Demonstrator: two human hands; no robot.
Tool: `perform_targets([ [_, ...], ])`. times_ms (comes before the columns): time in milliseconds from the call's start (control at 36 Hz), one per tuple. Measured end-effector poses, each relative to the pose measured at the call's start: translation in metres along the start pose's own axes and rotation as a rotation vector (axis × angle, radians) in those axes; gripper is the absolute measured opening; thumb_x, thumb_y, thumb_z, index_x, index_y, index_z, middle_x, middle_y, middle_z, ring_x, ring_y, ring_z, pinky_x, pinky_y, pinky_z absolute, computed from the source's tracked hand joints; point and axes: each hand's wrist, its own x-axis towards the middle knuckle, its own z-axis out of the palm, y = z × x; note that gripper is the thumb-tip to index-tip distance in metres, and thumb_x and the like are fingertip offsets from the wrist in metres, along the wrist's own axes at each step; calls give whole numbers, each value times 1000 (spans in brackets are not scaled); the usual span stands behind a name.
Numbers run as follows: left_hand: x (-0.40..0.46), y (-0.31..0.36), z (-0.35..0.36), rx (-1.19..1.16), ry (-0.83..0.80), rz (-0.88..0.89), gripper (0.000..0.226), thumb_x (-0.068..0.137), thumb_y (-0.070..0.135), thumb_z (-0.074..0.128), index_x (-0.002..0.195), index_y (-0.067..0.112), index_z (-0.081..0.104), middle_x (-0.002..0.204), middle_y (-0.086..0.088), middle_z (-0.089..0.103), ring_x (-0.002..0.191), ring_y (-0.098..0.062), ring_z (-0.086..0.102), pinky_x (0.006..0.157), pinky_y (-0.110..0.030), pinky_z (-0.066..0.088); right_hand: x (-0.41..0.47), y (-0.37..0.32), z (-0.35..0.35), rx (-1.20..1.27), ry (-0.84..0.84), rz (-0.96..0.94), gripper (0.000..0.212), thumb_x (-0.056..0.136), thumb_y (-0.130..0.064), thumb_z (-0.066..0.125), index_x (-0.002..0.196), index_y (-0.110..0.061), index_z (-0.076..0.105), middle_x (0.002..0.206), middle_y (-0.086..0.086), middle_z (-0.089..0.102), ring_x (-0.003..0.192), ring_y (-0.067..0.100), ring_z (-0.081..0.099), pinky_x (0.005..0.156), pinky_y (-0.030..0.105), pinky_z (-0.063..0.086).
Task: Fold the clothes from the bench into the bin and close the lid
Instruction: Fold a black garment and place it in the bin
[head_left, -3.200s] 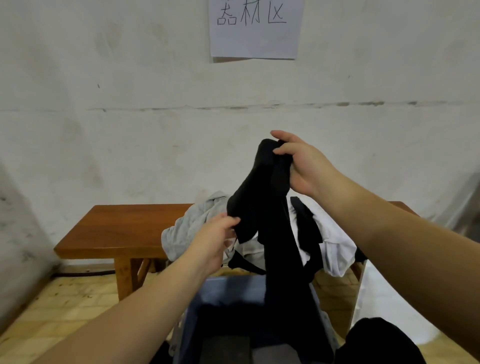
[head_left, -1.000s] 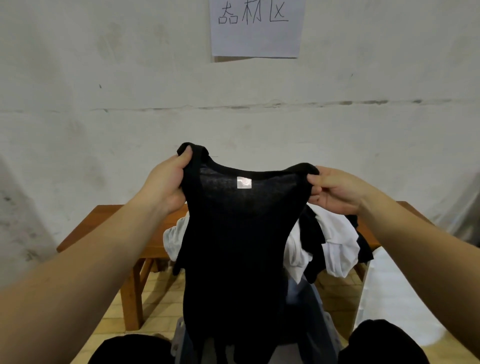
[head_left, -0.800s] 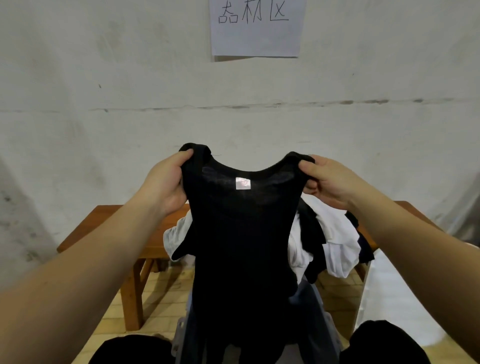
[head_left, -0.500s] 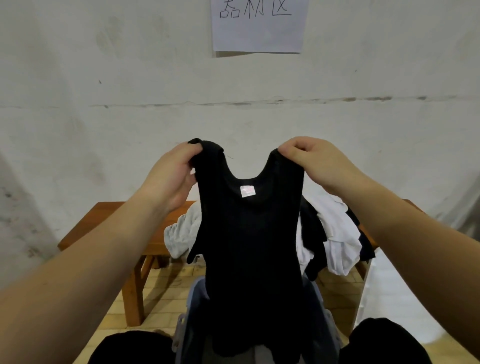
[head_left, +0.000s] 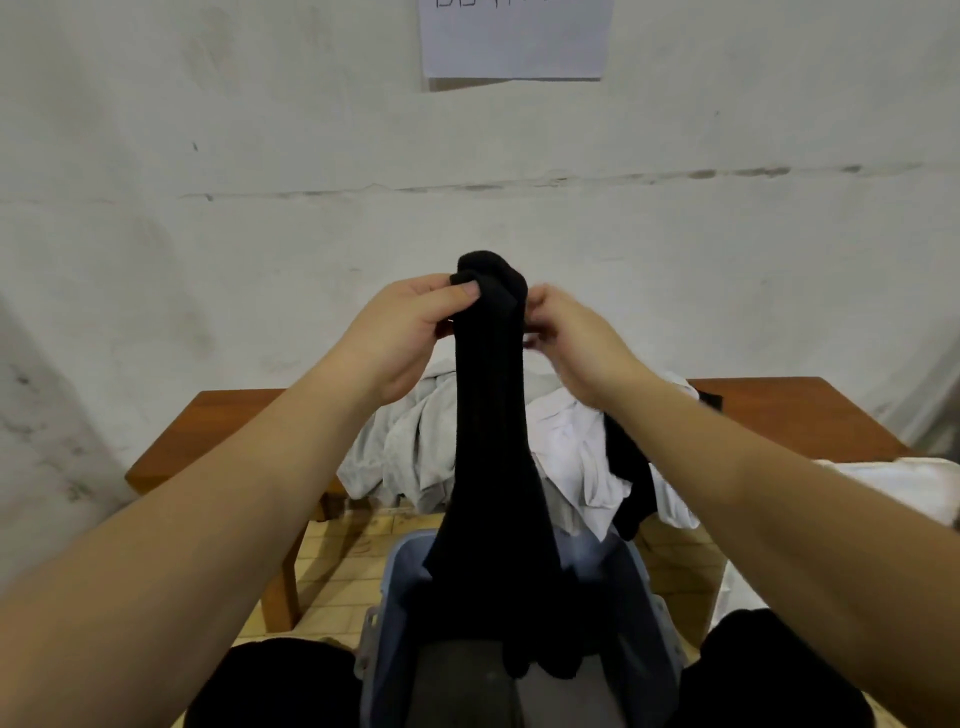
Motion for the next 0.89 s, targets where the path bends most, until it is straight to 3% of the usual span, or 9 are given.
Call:
perform_targets([
  [139, -1, 1, -5, -82, 34, -10, 21, 98, 8, 50, 98, 5, 71, 97, -4, 74, 100, -18, 64, 97, -30, 45, -25, 68, 9, -469, -443, 177, 37, 80, 14, 45, 95, -18, 55, 80, -2, 52, 73, 8, 48, 69, 20, 40],
  [278, -6, 4, -15, -90, 52, -19, 21, 100, 9, 48, 101, 4, 69, 96, -4, 74, 98, -16, 67, 90, -26, 49, -31, 102, 10, -803, -730, 267, 2, 88, -10, 63, 89, -11, 63, 91, 3, 65, 84, 12, 57, 77, 18, 43],
  [333, -7, 5, -22, -79, 60, -12, 23, 100, 9, 47, 100, 5, 70, 96, -2, 75, 97, -14, 68, 87, -25, 50, -31, 112, 6, -884, -771, 258, 9, 88, -22, 69, 85, -17, 62, 93, 3, 68, 84, 15, 61, 82, 23, 48],
  [417, -10, 6, -33, -54, 67, 0, 25, 100, 10, 48, 97, 8, 73, 97, -3, 75, 98, -15, 68, 86, -26, 50, -33, 117, 0, -917, -770, 255, 15, 86, -32, 71, 91, -19, 66, 95, 1, 70, 91, 19, 64, 91, 36, 50],
  [528, -13, 4, -49, 52, 96, 5, 21, 99, 12, 52, 100, 5, 71, 97, -4, 75, 99, -18, 68, 87, -27, 49, -33, 120, -11, -920, -771, 264, 19, 87, -42, 65, 69, -42, 57, 76, -12, 58, 74, 7, 54, 78, 29, 43],
  [667, -16, 4, -59, 0, 135, -6, 22, 101, 11, 48, 103, 5, 69, 98, -2, 75, 102, -16, 69, 85, -25, 51, -37, 122, -32, -733, -741, 445, 19, 93, -29, 57, 96, -12, 65, 88, 0, 62, 83, 12, 57, 85, 30, 42],
  [722, -16, 4, -60, -47, 166, -15, 22, 101, 10, 47, 103, 5, 69, 99, -2, 75, 102, -16, 69, 85, -25, 51, -39, 126, -39, -615, -685, 473, 24, 94, -30, 60, 107, -11, 68, 99, 6, 68, 92, 19, 62, 91, 30, 45],
  [806, -16, 4, -60, -65, 221, -36, 22, 101, 11, 49, 105, 5, 69, 103, -5, 75, 105, -18, 69, 84, -25, 52, -42, 135, -46, -424, -535, 506, 23, 87, -30, 72, 98, -10, 71, 88, 3, 68, 84, 18, 61, 81, 28, 45],
  [889, -14, 2, -61, -43, 307, -50, 19, 99, 14, 54, 106, 6, 70, 102, -4, 76, 101, -17, 71, 77, -24, 54, -42, 143, -54, -267, -371, 533, 43, 75, -33, 79, 95, 3, 65, 85, 11, 58, 84, 25, 51, 80, 36, 38],
])
